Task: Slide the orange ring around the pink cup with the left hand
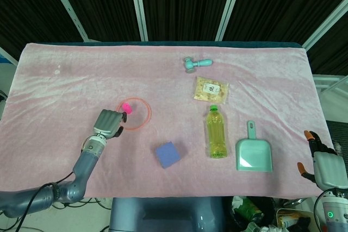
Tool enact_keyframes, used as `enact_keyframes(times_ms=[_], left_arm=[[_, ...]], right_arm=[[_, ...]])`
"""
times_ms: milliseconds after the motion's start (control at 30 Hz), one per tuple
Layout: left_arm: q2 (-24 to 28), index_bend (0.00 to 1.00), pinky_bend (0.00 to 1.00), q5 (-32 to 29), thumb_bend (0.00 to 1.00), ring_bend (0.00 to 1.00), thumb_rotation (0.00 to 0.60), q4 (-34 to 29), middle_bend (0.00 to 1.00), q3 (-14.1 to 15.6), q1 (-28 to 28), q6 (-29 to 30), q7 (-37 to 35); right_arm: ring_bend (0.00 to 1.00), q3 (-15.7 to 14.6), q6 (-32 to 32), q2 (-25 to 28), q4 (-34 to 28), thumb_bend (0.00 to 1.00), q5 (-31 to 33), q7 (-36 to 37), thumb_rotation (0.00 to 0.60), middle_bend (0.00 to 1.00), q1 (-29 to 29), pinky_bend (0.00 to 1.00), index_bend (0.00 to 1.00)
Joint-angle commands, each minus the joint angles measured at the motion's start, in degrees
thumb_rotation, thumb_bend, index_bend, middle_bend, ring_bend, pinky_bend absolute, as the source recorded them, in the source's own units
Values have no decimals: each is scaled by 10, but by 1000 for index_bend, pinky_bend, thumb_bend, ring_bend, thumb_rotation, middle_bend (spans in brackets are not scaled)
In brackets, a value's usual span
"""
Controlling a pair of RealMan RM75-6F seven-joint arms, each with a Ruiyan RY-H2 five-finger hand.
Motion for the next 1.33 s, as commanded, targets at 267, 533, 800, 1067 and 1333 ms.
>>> enact_keyframes(times_ms=[267,533,800,1067,1333], left_arm=[[27,223,1000,-11,247,986,600,-43,985,11,-5,-4,-4],[100,263,994,28,239,900,600,-169,886,24,15,50,1],[228,192,447,108,159,294,600,-348,373,58,87,151,-23],[310,146,121,230,91,17,600,-378,139,135,190,249,-96],[321,126,64,312,68,0,600,-287,90,185,282,342,-204]], right_arm=[[265,0,-1,0,-1,249,2,-3,600,71,0,321,45],[265,1,-1,-1,-1,249,6,-5,600,71,1,321,45],[265,2,3,0,-3,249,6,-7,600,71,-1,321,43],[265,3,22,1,6,248,-28,7,600,65,0,321,28],[263,-5,32,-3,21,247,-57,22,600,64,-2,321,27]])
